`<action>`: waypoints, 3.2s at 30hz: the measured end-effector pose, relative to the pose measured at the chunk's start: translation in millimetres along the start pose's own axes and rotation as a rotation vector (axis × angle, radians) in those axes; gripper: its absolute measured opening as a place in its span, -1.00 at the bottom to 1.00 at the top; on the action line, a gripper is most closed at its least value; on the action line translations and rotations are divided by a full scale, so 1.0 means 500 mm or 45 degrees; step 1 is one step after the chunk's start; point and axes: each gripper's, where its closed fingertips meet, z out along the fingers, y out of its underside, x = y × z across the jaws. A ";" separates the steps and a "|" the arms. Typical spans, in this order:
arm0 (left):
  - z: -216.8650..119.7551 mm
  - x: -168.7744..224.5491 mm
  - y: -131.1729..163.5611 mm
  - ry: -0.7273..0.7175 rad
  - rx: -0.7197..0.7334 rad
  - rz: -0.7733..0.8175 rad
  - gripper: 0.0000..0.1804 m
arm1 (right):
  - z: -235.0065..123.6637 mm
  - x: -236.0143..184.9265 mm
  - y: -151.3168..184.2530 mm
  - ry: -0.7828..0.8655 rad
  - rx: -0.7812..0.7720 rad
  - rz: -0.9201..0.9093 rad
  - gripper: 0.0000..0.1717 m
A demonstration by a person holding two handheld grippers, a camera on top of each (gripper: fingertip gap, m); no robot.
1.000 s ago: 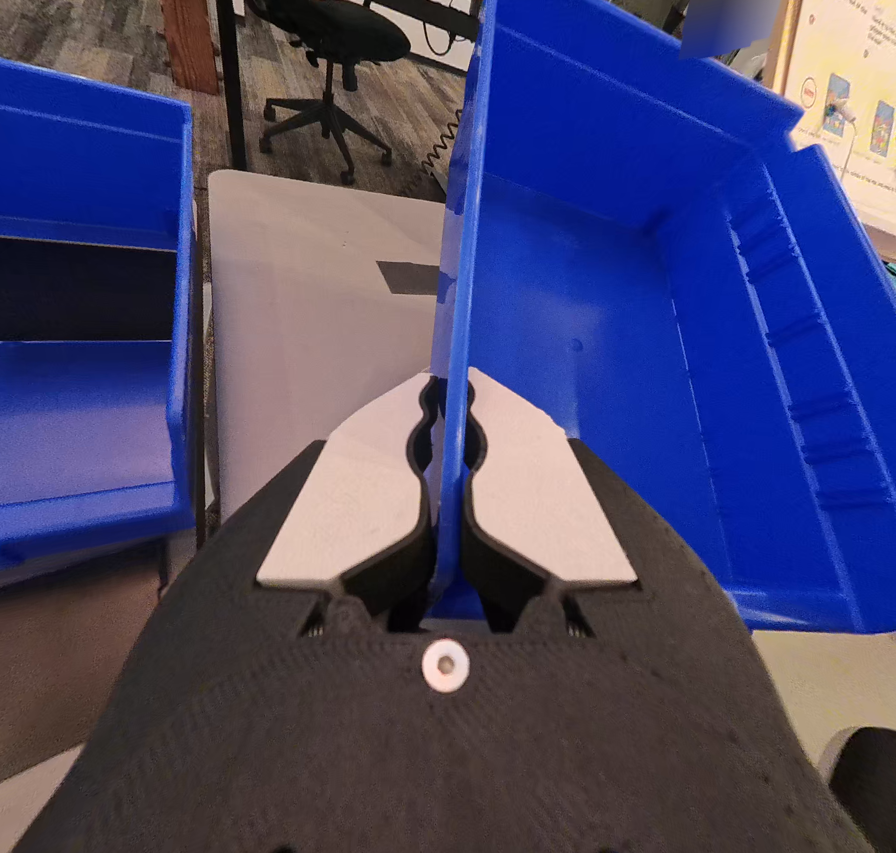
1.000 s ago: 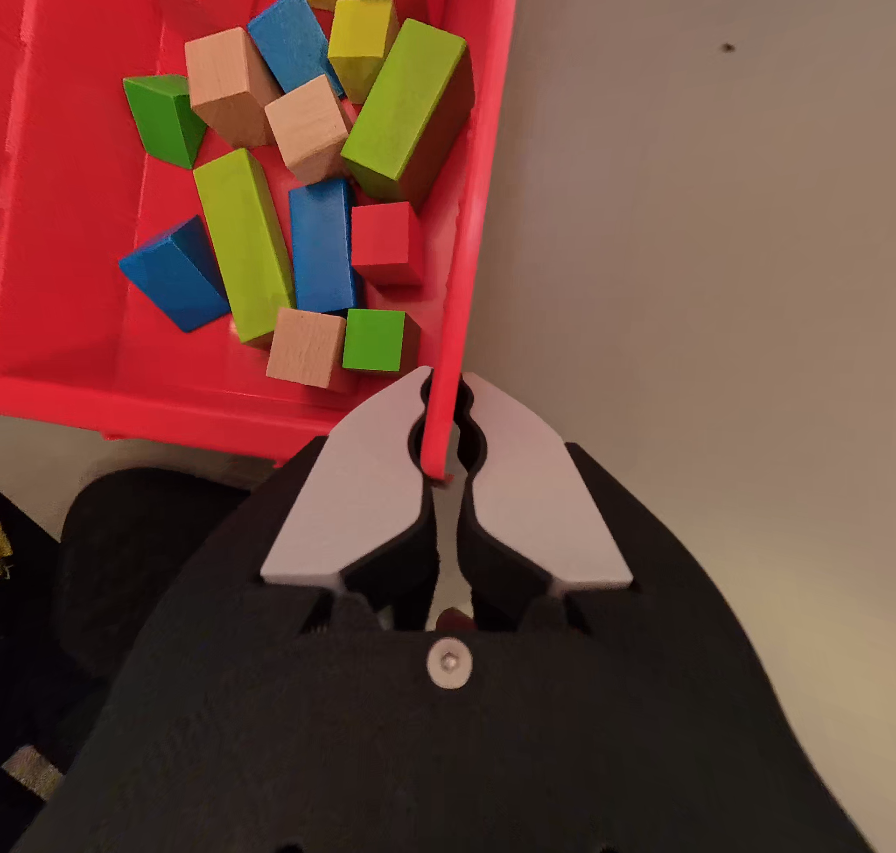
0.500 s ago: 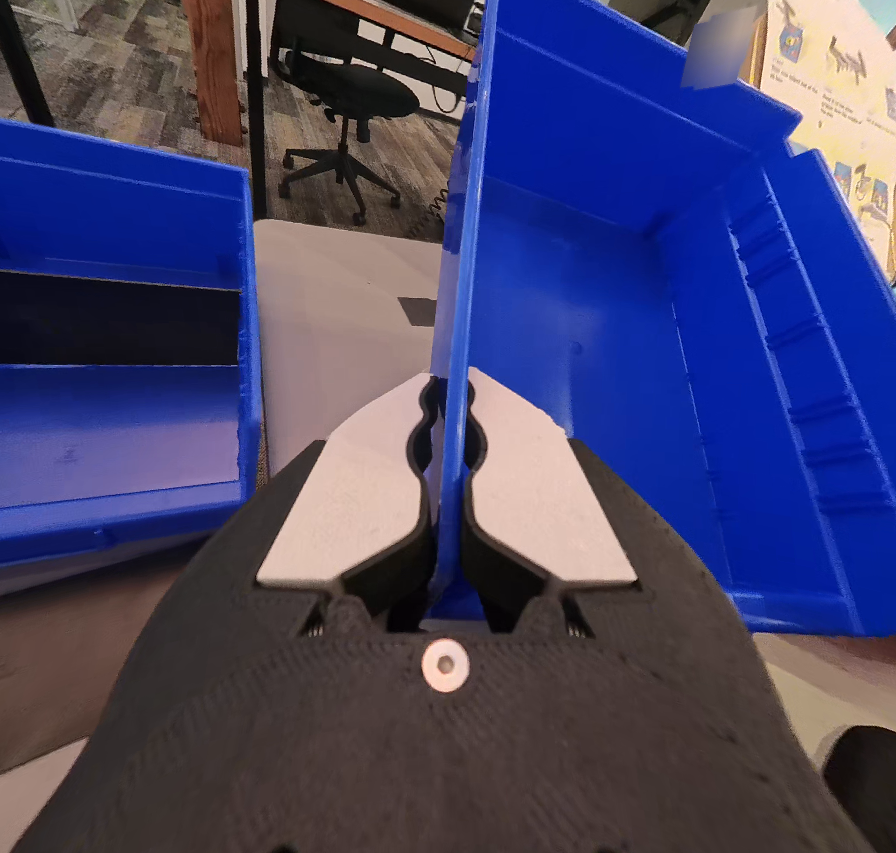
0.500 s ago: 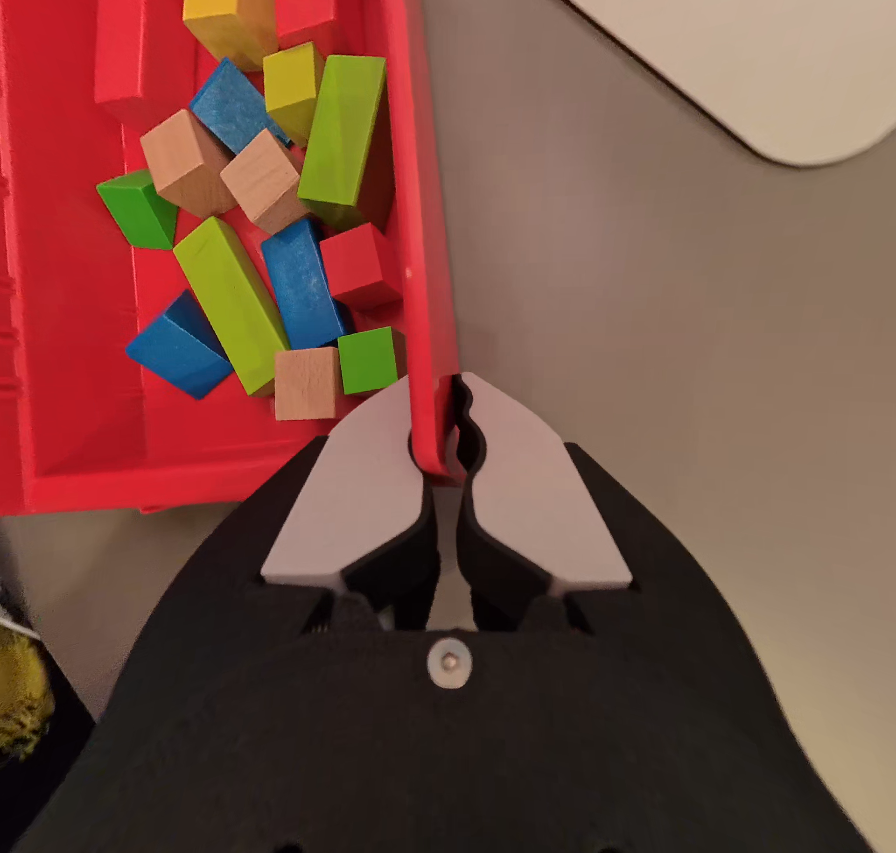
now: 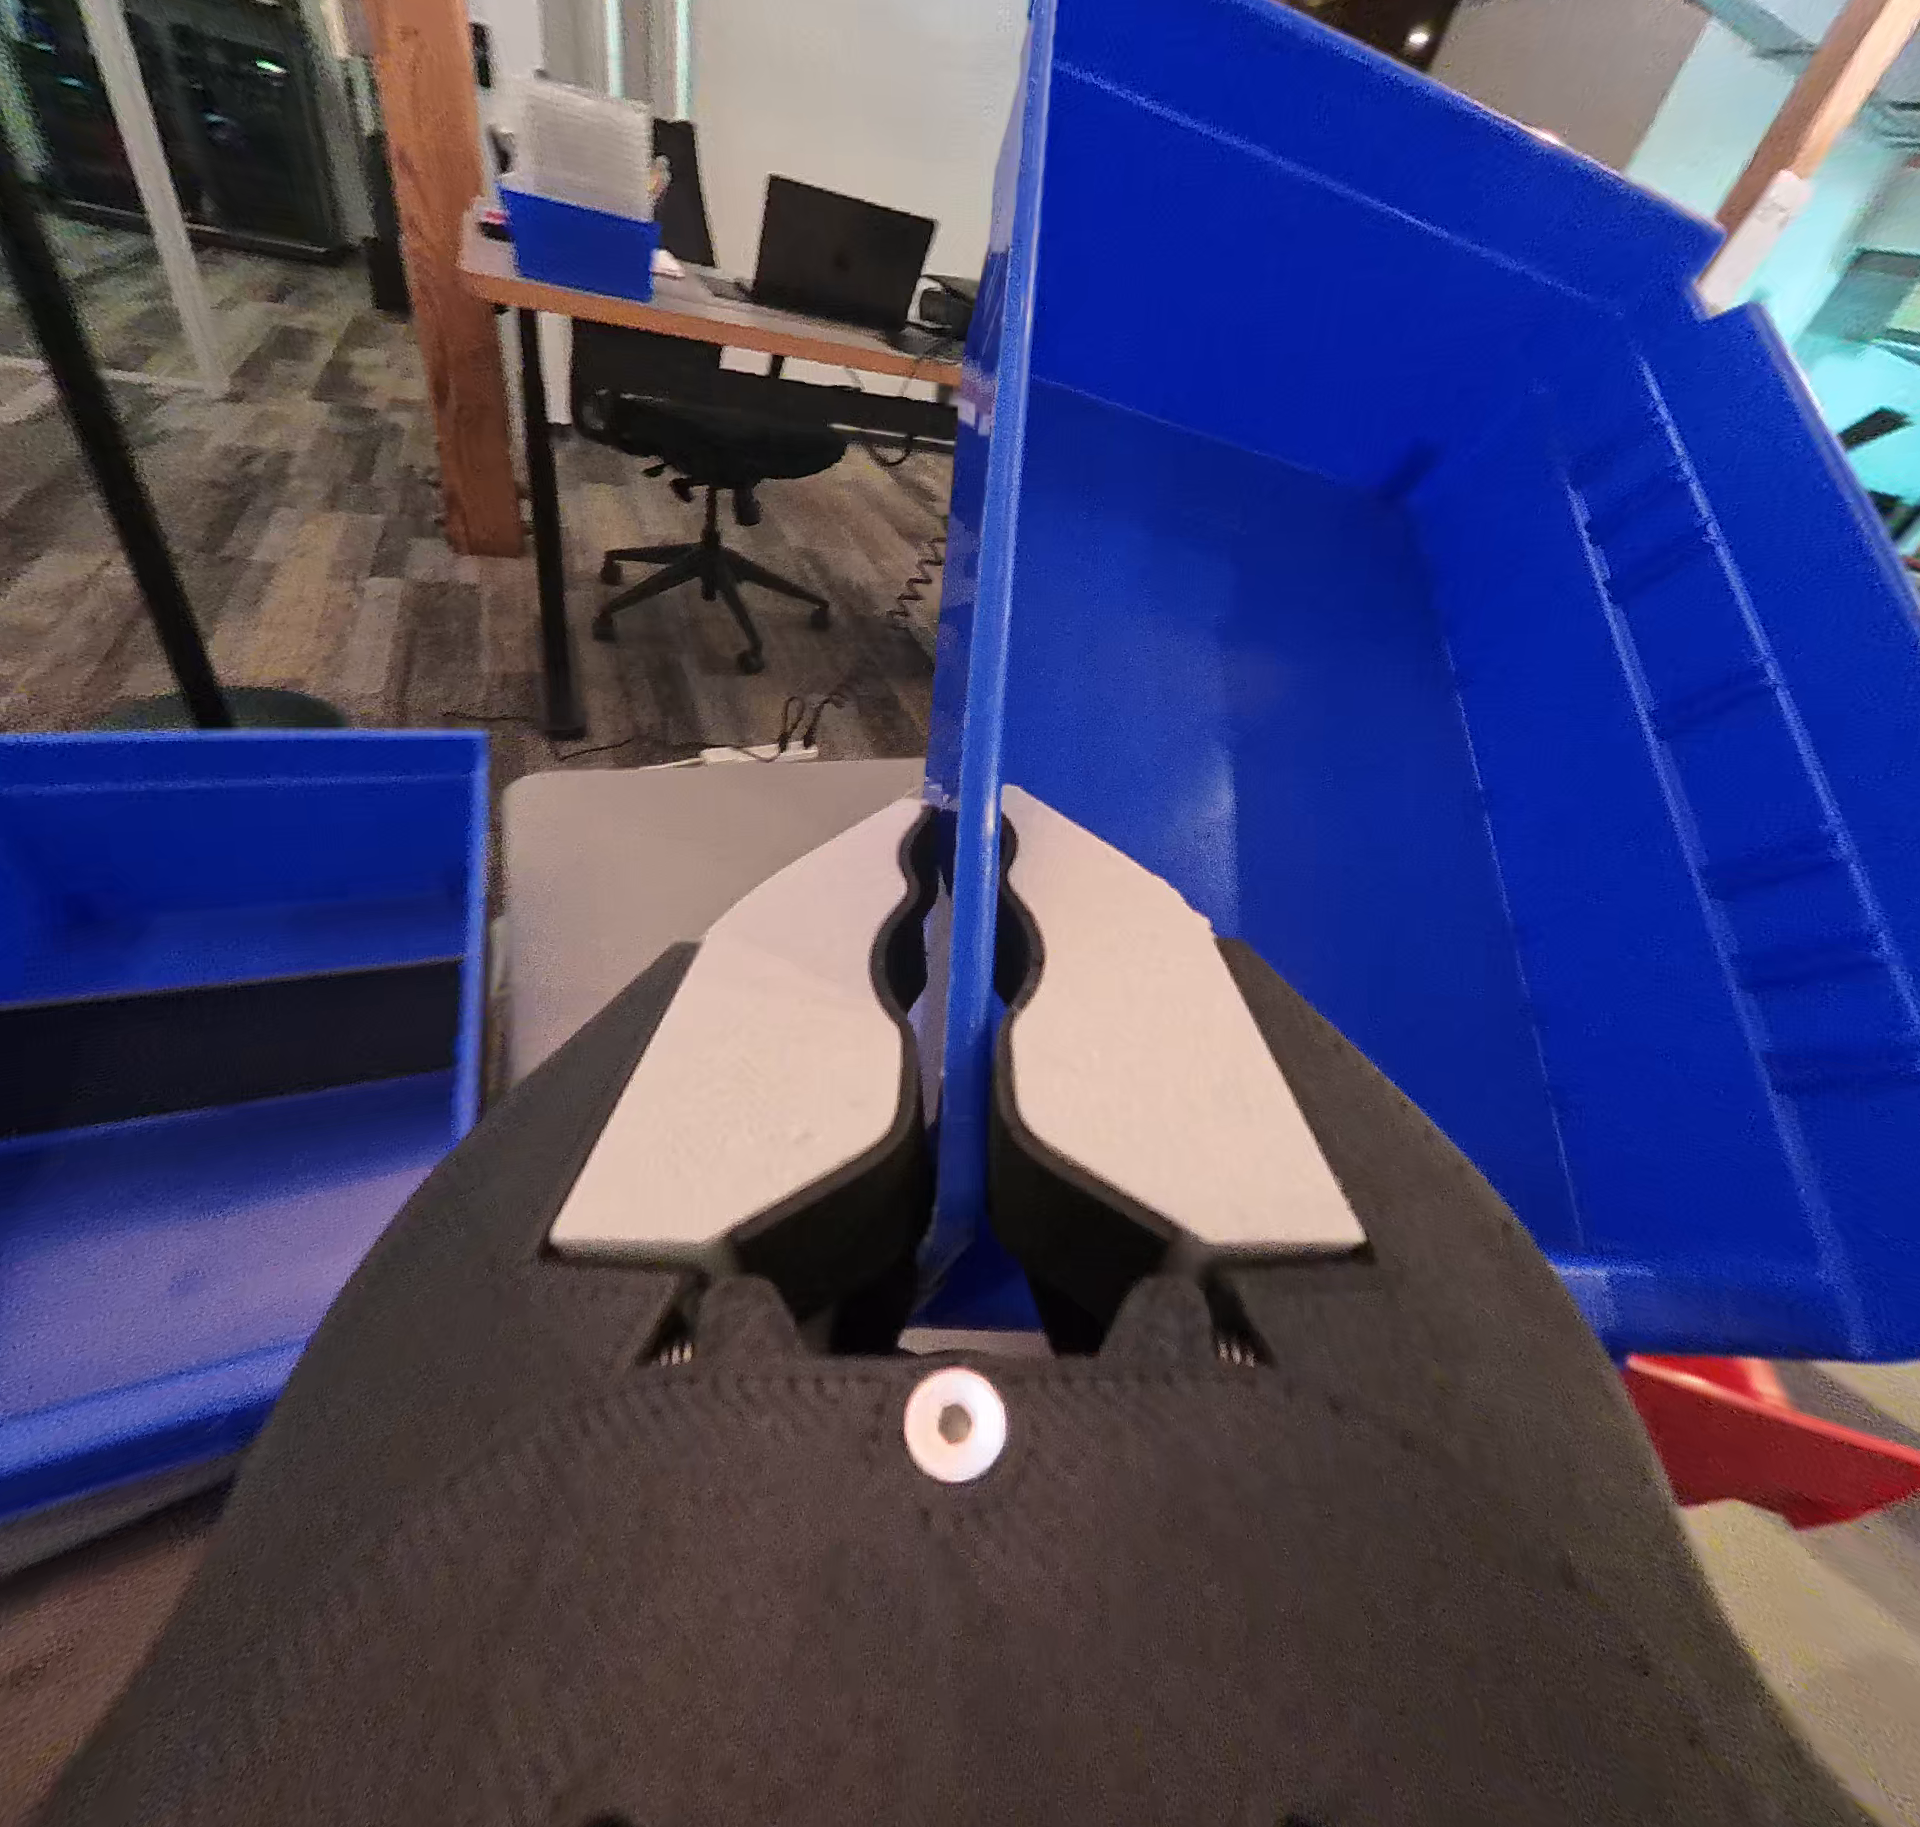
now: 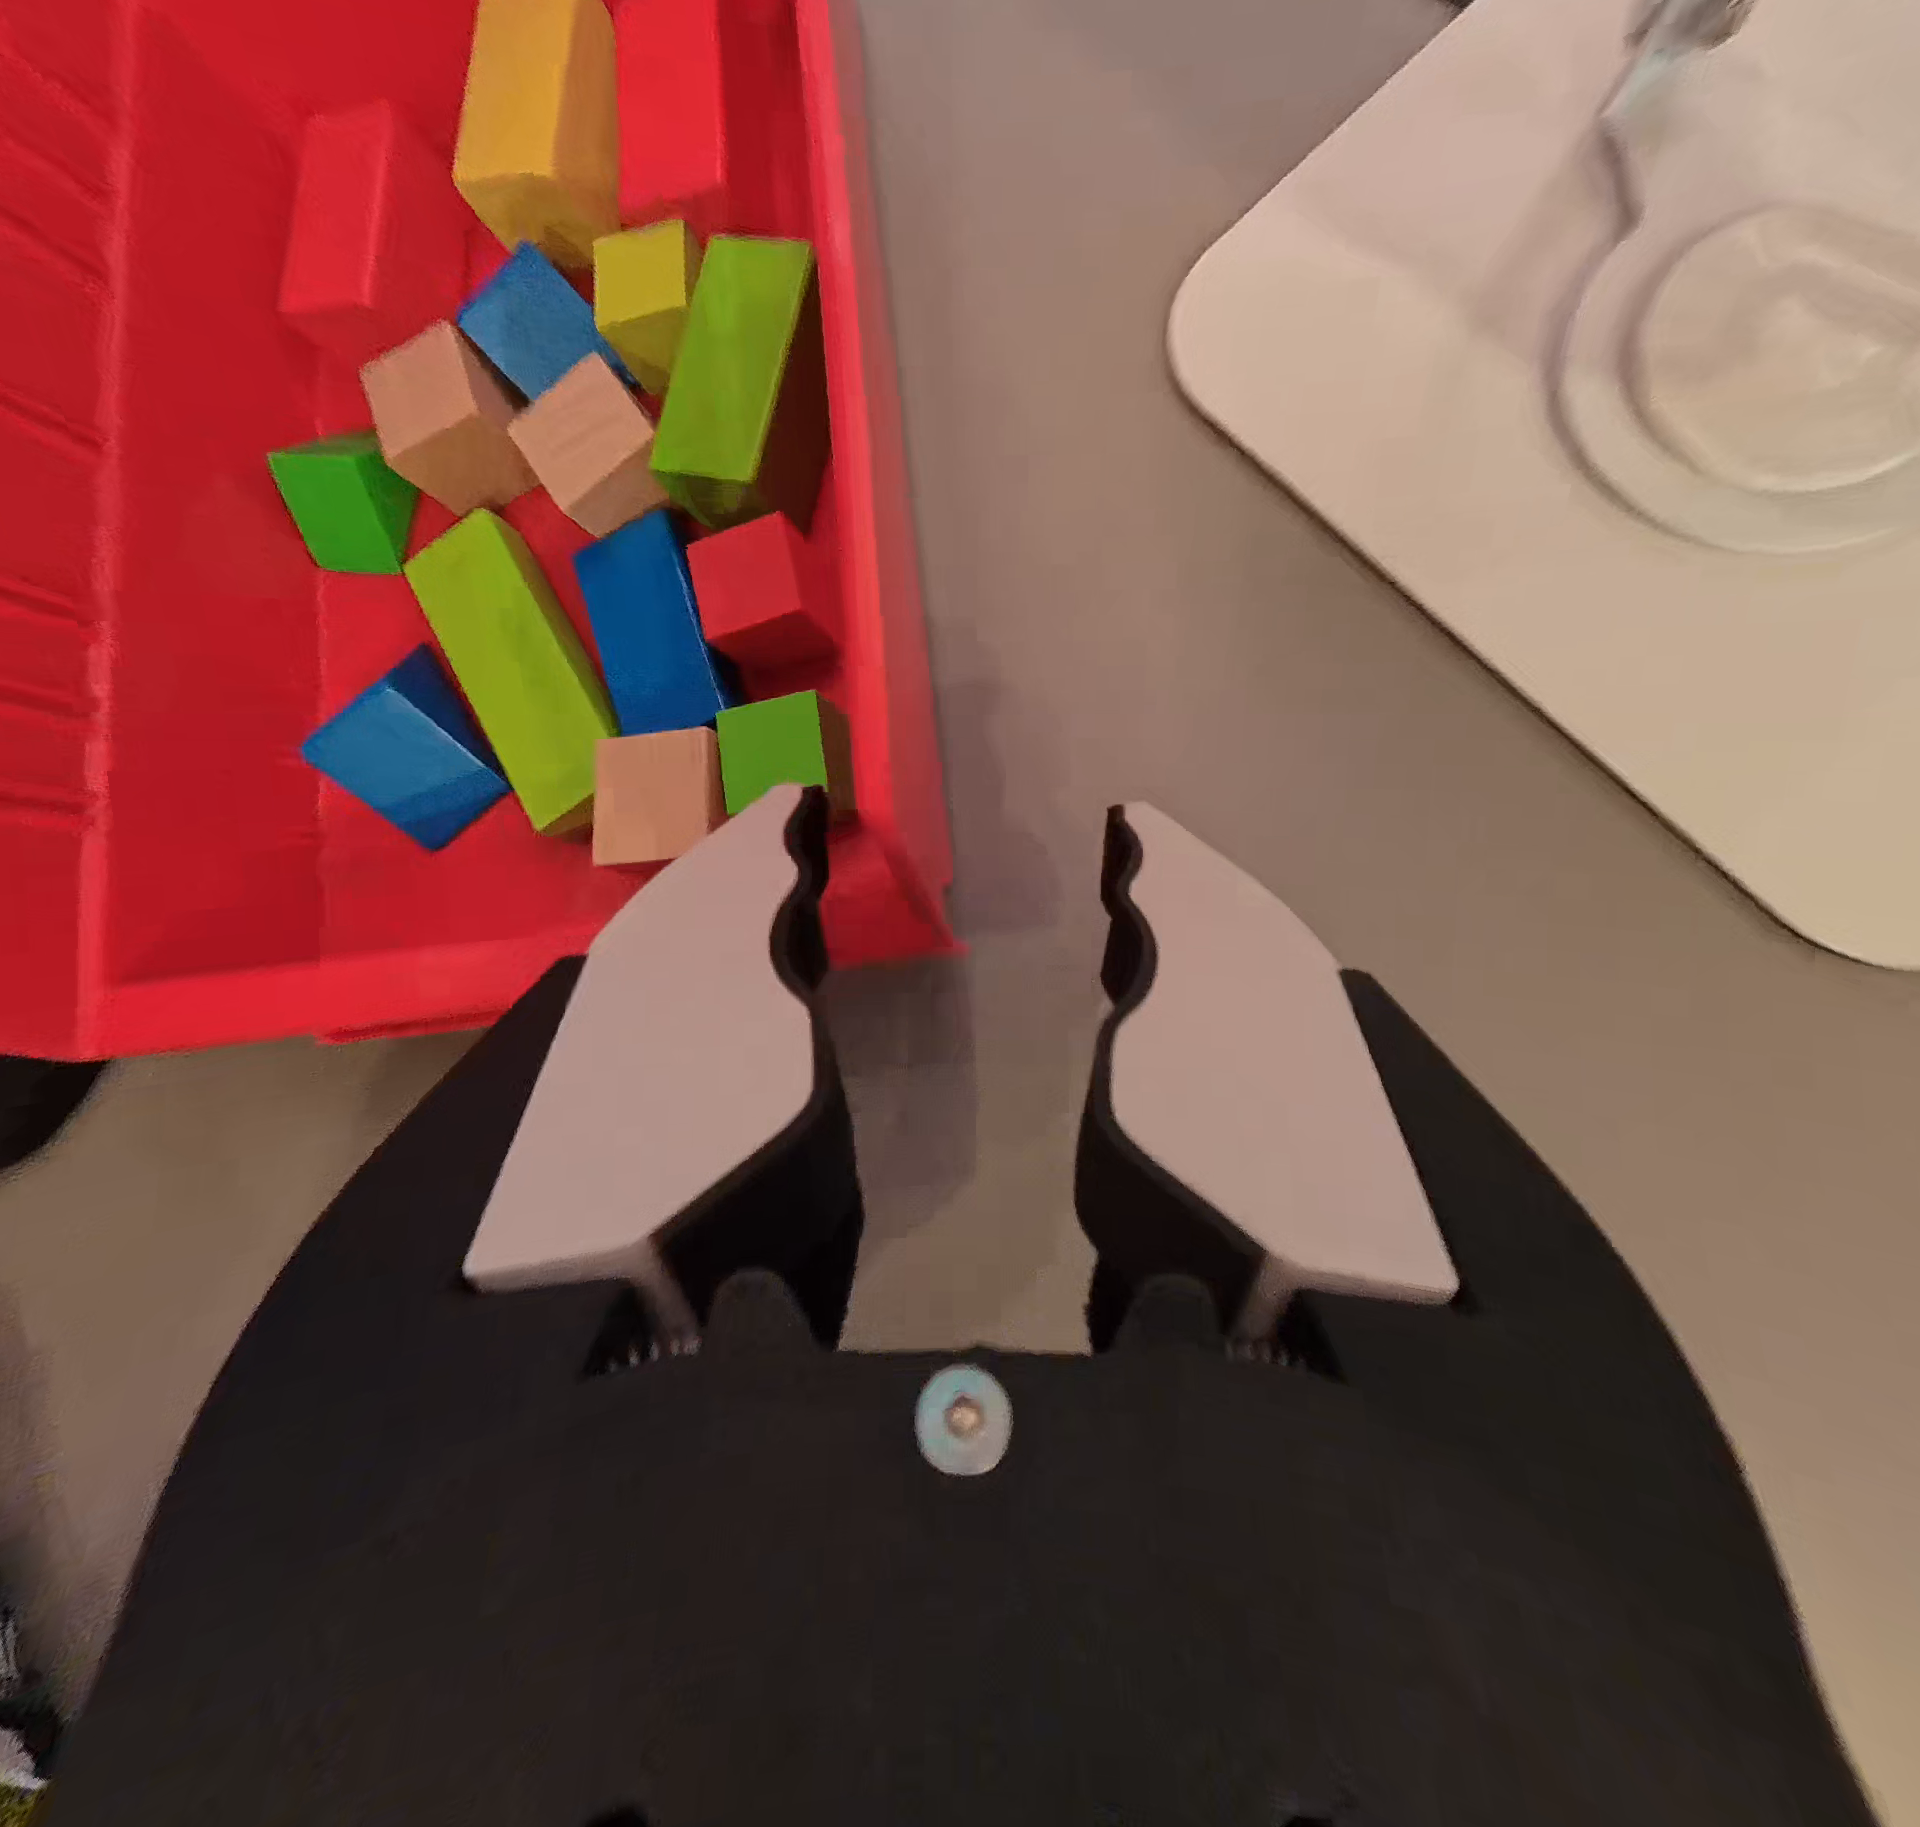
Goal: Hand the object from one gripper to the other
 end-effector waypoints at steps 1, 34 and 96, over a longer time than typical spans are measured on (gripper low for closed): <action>0.010 0.033 -0.008 0.029 -0.003 0.009 -0.92 | -0.031 0.005 -0.005 0.025 0.054 0.005 -0.34; 0.539 1.063 0.538 0.573 -0.650 -0.114 -0.90 | -0.516 0.181 0.350 0.372 0.670 0.408 -0.10; 0.129 0.481 0.609 0.190 -1.381 1.171 -0.26 | -0.340 0.103 0.257 0.079 0.266 -0.115 -0.34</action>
